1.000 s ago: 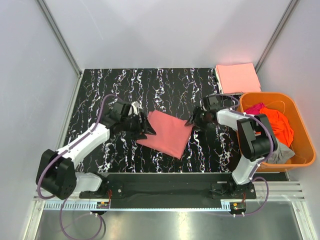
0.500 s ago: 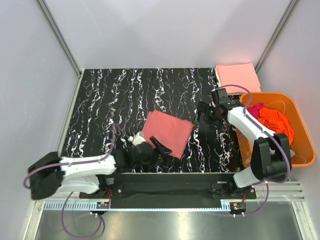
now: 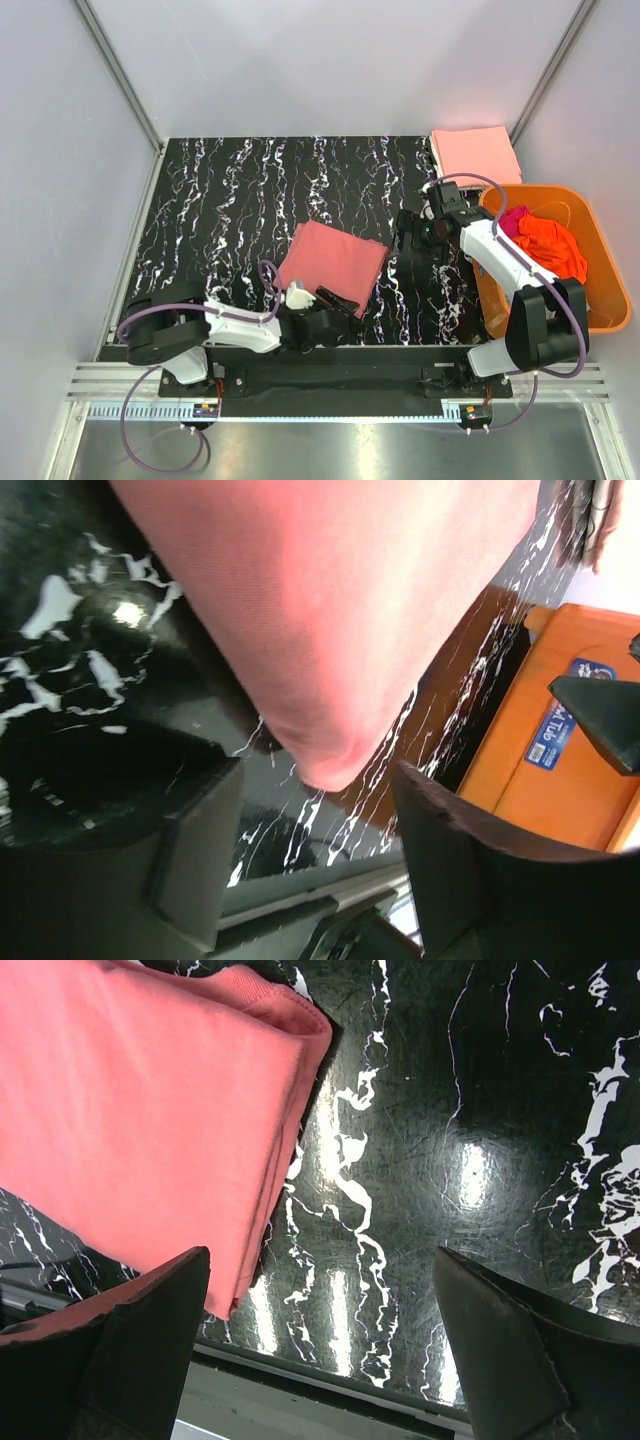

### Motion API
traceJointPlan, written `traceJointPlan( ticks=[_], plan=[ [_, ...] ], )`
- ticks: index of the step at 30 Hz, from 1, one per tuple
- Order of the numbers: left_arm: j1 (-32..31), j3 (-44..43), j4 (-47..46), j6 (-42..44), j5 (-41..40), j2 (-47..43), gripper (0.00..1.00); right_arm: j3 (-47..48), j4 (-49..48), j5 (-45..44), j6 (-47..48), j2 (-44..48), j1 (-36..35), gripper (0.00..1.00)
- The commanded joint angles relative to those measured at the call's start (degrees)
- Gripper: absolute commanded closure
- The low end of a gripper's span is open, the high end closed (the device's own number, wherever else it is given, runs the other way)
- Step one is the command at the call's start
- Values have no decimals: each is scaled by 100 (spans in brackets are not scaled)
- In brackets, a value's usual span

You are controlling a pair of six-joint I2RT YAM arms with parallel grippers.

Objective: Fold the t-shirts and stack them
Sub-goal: Fold the tshirt

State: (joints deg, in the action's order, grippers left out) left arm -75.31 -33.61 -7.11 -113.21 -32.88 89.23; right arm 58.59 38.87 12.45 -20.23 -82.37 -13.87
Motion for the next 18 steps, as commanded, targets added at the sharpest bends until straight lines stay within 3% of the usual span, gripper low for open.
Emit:
traceJointPlan(
  ticks=[1, 6, 11, 18],
  plan=[
    [-124, -260, -168, -1227, -473, 287, 37, 127, -81, 118, 142, 2, 51, 0],
    [-177, -252, -361, -1511, -526, 604, 45, 56, -248, 319, 54, -191, 60, 0],
    [-160, 20, -711, -1494, -868, 429, 62, 39, -354, 811, 229, -341, 68, 4],
    [95, 56, -1090, -975, -693, 130, 86, -84, -793, 1874, 195, -788, 192, 0]
  ],
)
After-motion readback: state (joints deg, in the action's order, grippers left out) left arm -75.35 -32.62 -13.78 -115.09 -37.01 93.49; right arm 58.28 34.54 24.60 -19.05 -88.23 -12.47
